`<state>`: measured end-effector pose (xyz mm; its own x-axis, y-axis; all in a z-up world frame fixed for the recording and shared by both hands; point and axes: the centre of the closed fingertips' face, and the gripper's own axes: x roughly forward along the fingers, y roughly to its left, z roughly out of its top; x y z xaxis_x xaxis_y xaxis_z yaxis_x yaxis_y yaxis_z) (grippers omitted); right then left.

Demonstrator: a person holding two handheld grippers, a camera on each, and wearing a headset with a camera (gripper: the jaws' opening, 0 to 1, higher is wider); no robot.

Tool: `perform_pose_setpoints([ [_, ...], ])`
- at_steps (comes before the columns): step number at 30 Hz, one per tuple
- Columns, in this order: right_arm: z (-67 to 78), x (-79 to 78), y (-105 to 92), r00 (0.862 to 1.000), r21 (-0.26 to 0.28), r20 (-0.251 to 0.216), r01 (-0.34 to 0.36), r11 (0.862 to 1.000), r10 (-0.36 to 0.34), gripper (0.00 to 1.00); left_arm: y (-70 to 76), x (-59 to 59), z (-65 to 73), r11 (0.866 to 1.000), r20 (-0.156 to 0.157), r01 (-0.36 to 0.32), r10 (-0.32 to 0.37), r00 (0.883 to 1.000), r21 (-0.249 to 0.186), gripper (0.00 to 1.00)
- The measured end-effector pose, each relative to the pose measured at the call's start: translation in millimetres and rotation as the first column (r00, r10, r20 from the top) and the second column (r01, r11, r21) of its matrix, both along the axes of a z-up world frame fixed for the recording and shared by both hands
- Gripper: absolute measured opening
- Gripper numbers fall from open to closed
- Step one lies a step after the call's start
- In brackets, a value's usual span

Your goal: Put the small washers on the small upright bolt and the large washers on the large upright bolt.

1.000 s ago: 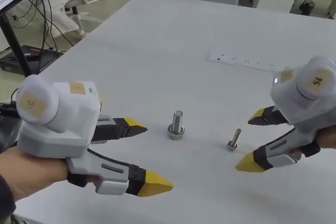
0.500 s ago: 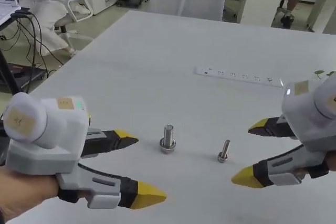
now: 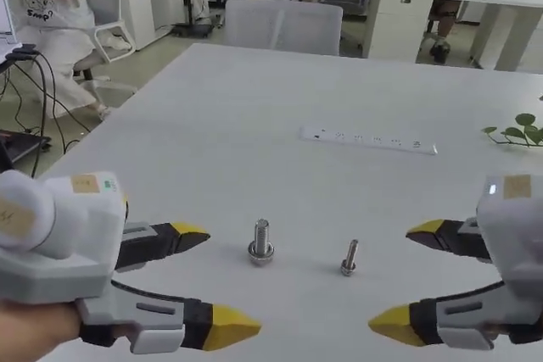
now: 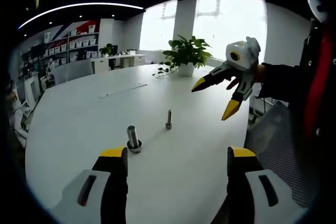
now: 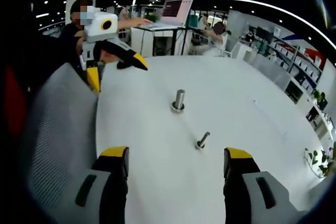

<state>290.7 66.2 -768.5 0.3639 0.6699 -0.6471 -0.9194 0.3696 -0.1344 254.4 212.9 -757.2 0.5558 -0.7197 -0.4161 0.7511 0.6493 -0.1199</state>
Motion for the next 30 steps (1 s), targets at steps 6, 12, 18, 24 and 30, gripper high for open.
perform_pose_setpoints([
  [6, -2.6, -8.0, -4.9, 0.999, 0.037, 0.016, 0.043, 0.998, -0.044, 0.78, 1.3, -5.4, -0.6, 1.000, -0.004, -0.011, 0.011, 1.000, -0.012, 0.80],
  [12, -10.3, -14.0, -9.9, 0.996, 0.071, -0.001, 0.091, 0.993, -0.091, 0.78, 4.1, -9.3, -6.4, 0.999, -0.018, -0.030, 0.030, 0.999, -0.023, 0.82],
  [18, -16.0, -14.2, -12.7, 0.992, 0.089, -0.010, 0.125, 0.988, -0.124, 0.79, 5.8, -10.4, -11.1, 0.998, -0.035, -0.044, 0.042, 0.998, -0.034, 0.85],
  [24, -20.4, -17.8, -10.4, 0.991, 0.095, -0.011, 0.134, 0.986, -0.133, 0.79, 6.4, -11.8, -15.1, 0.998, -0.046, -0.050, 0.048, 0.998, -0.040, 0.85],
  [30, -23.3, -18.6, -12.8, 0.989, 0.093, -0.021, 0.144, 0.985, -0.143, 0.79, 5.4, -12.4, -18.1, 0.998, -0.053, -0.050, 0.047, 0.997, -0.043, 0.85],
])
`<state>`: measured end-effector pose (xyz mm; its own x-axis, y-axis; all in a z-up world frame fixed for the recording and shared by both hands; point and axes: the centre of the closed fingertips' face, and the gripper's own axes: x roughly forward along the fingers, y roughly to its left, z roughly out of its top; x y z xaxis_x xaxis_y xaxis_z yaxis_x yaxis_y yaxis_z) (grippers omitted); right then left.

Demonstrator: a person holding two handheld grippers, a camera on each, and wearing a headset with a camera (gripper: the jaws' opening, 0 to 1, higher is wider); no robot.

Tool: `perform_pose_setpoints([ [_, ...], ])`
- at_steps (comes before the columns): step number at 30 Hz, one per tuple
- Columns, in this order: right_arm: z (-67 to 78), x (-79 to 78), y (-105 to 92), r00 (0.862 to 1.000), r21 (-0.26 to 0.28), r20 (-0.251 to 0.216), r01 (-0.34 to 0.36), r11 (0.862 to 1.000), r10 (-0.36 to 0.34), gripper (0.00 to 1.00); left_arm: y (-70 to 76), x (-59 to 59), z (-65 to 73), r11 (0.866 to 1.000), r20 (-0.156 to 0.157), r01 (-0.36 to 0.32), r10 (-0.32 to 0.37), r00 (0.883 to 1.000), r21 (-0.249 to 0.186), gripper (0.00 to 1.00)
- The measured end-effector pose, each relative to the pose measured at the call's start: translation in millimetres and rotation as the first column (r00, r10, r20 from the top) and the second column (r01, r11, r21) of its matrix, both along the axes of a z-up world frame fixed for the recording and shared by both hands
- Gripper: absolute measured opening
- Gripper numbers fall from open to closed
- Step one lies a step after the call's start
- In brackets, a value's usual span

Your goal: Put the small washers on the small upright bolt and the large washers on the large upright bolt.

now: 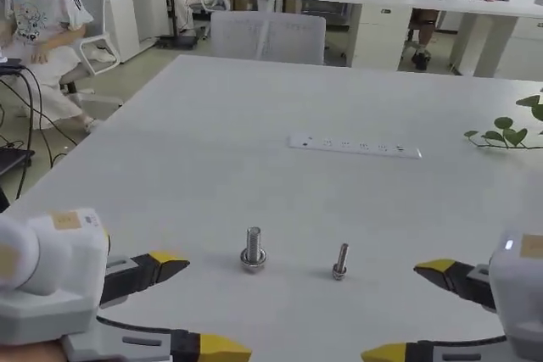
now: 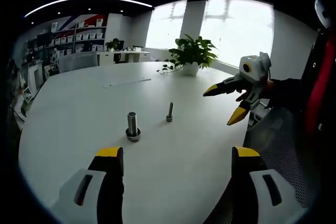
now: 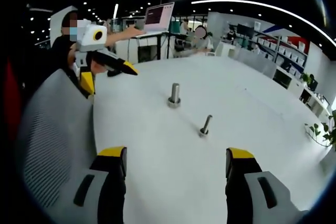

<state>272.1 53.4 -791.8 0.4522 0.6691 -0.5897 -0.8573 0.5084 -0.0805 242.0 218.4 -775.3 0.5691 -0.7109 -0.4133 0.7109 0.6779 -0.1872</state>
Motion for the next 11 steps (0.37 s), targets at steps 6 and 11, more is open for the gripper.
perform_pose_setpoints([
  [6, 0.3, 0.0, 0.1, 1.000, -0.002, 0.002, 0.002, 1.000, -0.002, 0.79, 0.8, 0.0, -2.9, 1.000, -0.009, 0.000, 0.000, 1.000, -0.004, 0.85],
  [11, 0.9, -0.1, 0.9, 1.000, -0.001, 0.004, 0.007, 1.000, -0.007, 0.78, 1.7, -1.1, -6.7, 1.000, -0.021, 0.004, -0.004, 1.000, -0.001, 0.85],
])
